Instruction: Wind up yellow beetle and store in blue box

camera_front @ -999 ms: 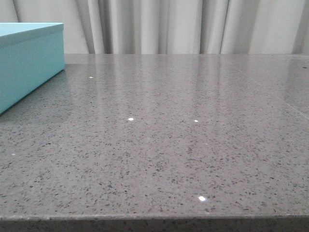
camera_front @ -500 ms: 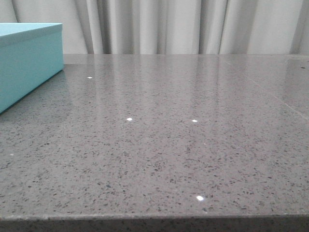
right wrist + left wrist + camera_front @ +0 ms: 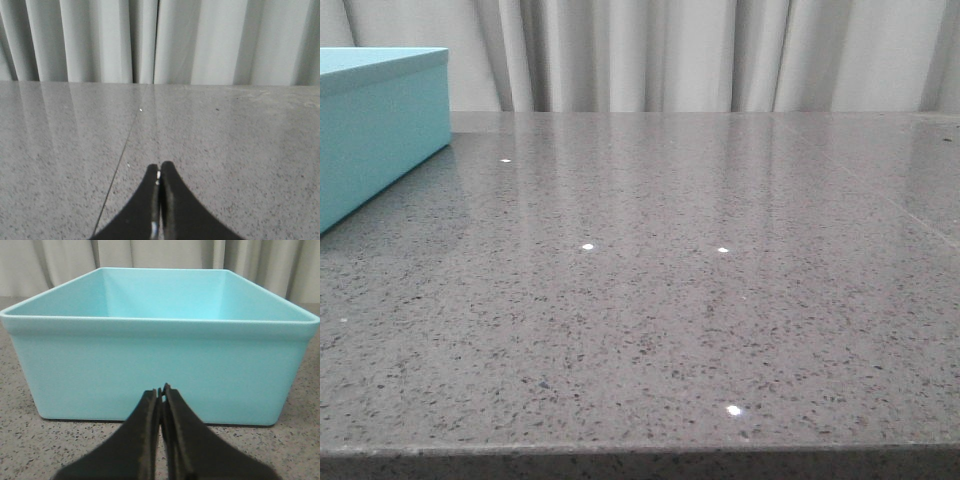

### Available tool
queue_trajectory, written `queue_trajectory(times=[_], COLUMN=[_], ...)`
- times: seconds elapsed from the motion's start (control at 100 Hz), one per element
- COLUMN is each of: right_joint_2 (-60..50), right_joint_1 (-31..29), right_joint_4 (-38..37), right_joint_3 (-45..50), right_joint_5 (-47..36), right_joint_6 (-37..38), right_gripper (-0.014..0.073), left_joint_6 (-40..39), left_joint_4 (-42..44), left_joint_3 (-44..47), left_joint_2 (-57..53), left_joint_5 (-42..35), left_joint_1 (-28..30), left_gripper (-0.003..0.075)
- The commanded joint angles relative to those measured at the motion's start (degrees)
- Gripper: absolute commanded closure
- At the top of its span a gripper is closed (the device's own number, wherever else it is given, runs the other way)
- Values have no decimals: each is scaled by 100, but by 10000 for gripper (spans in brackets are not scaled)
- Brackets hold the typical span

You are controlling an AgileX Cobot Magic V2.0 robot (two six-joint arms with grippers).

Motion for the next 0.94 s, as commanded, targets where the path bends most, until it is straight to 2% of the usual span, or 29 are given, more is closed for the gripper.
queue_trajectory(times=[0.0,0.14,0.26,0.929], right_joint_2=[-114,-338,-338,-338], right_joint_1=[-205,-485,-484,-478], right_joint_4=[-118,-118,-123,-123], right_joint_3=[35,340,399,399], right_joint_5=[-570,-675,-450,-344], right_joint_6=[17,17,17,17], right_gripper=[661,661,661,661], left_joint_6=[0,0,0,0], left_joint_4=[-41,-41,-41,-41], left_joint_3=[124,124,124,124], left_joint_2=[-192,-192,-180,-181], left_joint_5=[-464,-464,-464,-464], left_joint_1=[6,6,6,6], left_gripper=[739,739,739,738])
